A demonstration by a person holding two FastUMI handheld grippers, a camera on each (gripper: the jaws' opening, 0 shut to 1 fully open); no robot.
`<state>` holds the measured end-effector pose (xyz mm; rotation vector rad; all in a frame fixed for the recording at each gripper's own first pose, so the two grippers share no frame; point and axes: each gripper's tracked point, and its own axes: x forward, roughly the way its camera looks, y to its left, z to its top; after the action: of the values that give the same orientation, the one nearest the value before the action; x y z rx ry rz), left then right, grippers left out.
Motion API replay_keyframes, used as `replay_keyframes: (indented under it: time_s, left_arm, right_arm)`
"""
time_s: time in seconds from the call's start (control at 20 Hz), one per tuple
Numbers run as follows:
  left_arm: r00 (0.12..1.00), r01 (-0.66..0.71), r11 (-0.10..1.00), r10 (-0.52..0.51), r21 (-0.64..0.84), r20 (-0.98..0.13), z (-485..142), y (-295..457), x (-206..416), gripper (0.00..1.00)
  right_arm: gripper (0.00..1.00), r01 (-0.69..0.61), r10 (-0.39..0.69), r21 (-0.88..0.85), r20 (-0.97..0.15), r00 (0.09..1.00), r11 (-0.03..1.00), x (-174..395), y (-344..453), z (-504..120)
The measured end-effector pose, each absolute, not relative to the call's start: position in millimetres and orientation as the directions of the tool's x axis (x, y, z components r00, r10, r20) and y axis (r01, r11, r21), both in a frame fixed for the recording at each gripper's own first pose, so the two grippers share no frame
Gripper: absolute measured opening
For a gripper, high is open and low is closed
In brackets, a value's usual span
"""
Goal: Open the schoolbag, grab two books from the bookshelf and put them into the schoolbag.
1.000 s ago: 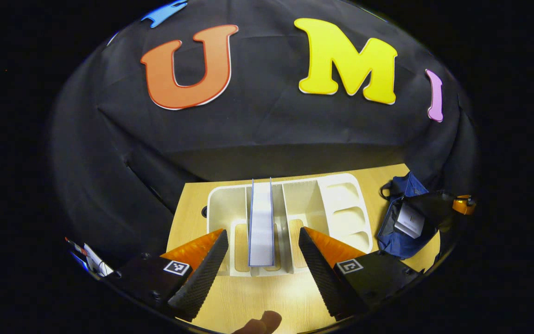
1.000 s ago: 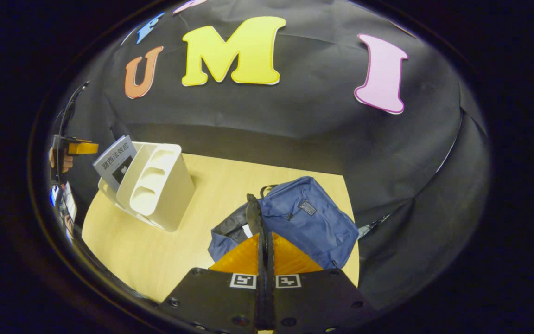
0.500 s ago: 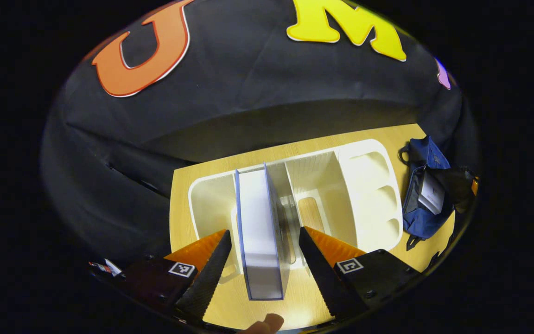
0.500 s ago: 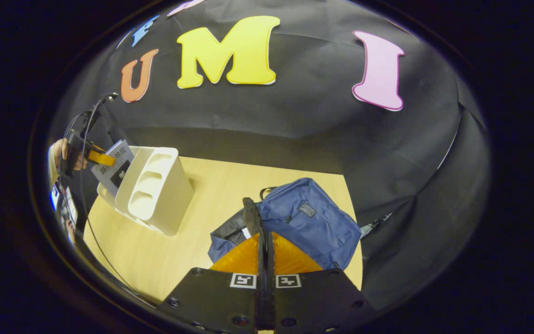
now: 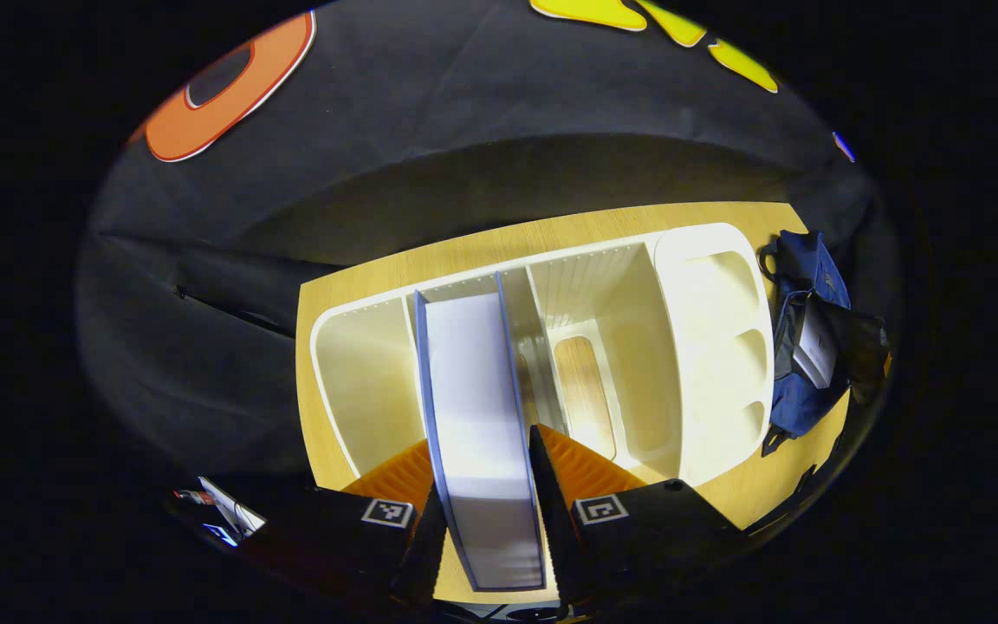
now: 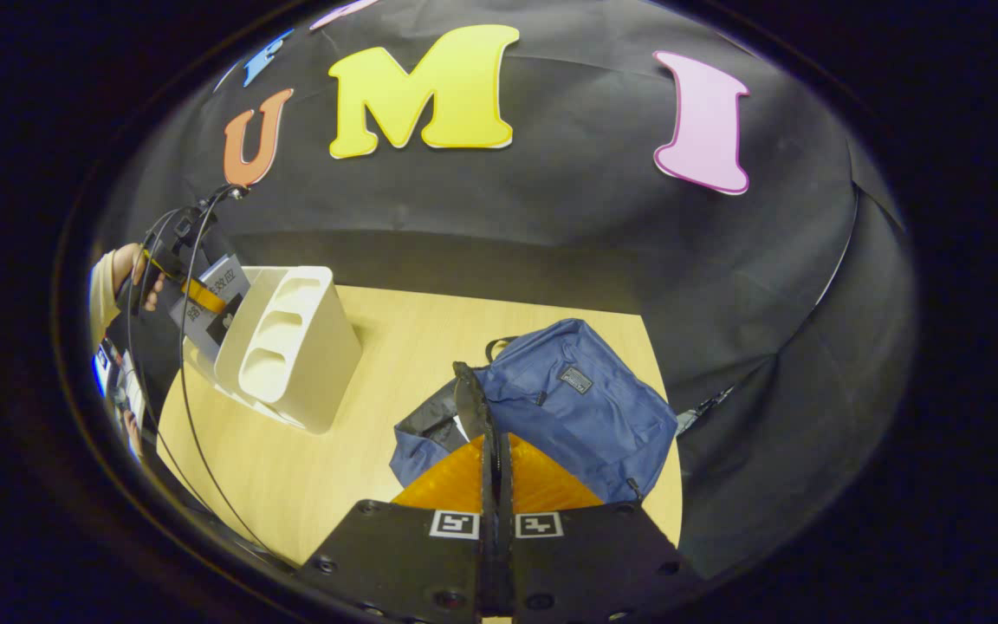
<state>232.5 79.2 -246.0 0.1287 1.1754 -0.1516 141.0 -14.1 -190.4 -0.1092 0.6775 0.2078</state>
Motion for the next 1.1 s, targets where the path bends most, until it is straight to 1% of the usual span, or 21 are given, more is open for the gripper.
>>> replay_keyframes:
  time_s: [0.1, 0.25, 0.3, 0.4, 0.45, 0.5, 0.7, 0.85, 1.1]
  left_arm:
    - [0.354, 0.167, 0.986, -0.07, -0.011, -0.933, -240.6, 71.8, 216.7, 0.49]
    - [0.365, 0.146, 0.989, -0.054, 0.0, -0.93, -223.8, 73.0, 202.9, 0.45]
    - [0.375, 0.145, 0.989, -0.056, -0.001, -0.925, -216.5, 74.4, 195.6, 0.45]
    - [0.392, 0.132, 0.991, -0.053, -0.001, -0.918, -201.7, 78.6, 183.7, 0.48]
    - [0.4, 0.121, 0.993, -0.054, -0.006, -0.915, -194.9, 79.1, 177.2, 0.45]
    - [0.407, 0.11, 0.994, -0.061, -0.017, -0.912, -189.9, 80.7, 168.8, 0.45]
    - [0.413, 0.051, 0.995, -0.101, -0.087, -0.905, -171.9, 75.0, 130.4, 0.45]
    - [0.441, 0.0, 0.991, -0.121, -0.135, -0.889, -158.7, 77.2, 103.4, 0.45]
    - [0.447, -0.082, 0.968, -0.177, -0.237, -0.877, -157.3, 76.6, 40.5, 0.45]
  right_arm:
    - [0.01, -0.231, 0.163, -0.027, -0.63, 0.759, 0.973, 140.9, -11.8, -191.1]
    - [0.01, -0.246, 0.176, -0.026, -0.624, 0.762, 0.969, 137.9, -13.1, -192.8]
    - [0.01, -0.255, 0.184, -0.027, -0.62, 0.763, 0.967, 136.3, -13.5, -192.6]
    - [0.01, -0.272, 0.205, -0.016, -0.616, 0.761, 0.962, 135.8, -12.2, -194.7]
    - [0.01, -0.281, 0.217, -0.007, -0.616, 0.757, 0.96, 136.9, -11.7, -196.3]
    - [0.01, -0.287, 0.226, 0.001, -0.618, 0.753, 0.958, 136.5, -12.2, -197.4]
    - [0.01, -0.325, 0.262, 0.009, -0.613, 0.745, 0.946, 139.2, -12.5, -199.1]
    - [0.01, -0.352, 0.28, 0.002, -0.61, 0.742, 0.936, 142.7, -15.0, -199.3]
    - [0.01, -0.383, 0.315, 0.029, -0.627, 0.713, 0.923, 143.2, -12.6, -206.8]
